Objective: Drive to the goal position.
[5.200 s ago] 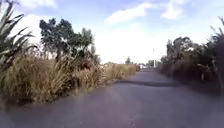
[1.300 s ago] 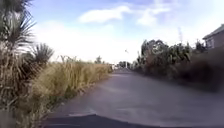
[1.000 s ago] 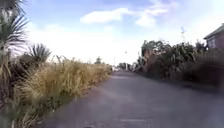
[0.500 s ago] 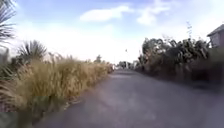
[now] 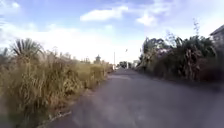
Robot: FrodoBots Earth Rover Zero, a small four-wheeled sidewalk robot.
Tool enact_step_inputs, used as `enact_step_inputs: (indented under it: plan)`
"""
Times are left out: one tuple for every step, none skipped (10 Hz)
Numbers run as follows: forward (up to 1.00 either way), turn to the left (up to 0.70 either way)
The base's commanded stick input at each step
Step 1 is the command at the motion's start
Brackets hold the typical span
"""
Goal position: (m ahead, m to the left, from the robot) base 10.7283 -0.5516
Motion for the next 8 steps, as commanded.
enact_step_inputs:
  plan:
    - [1.0, 0.0]
    - [1.0, 0.0]
    - [1.0, 0.0]
    - [1.0, 0.0]
    - [1.0, -0.17]
    - [1.0, -0.39]
    - [1.0, -0.08]
    - [1.0, 0.0]
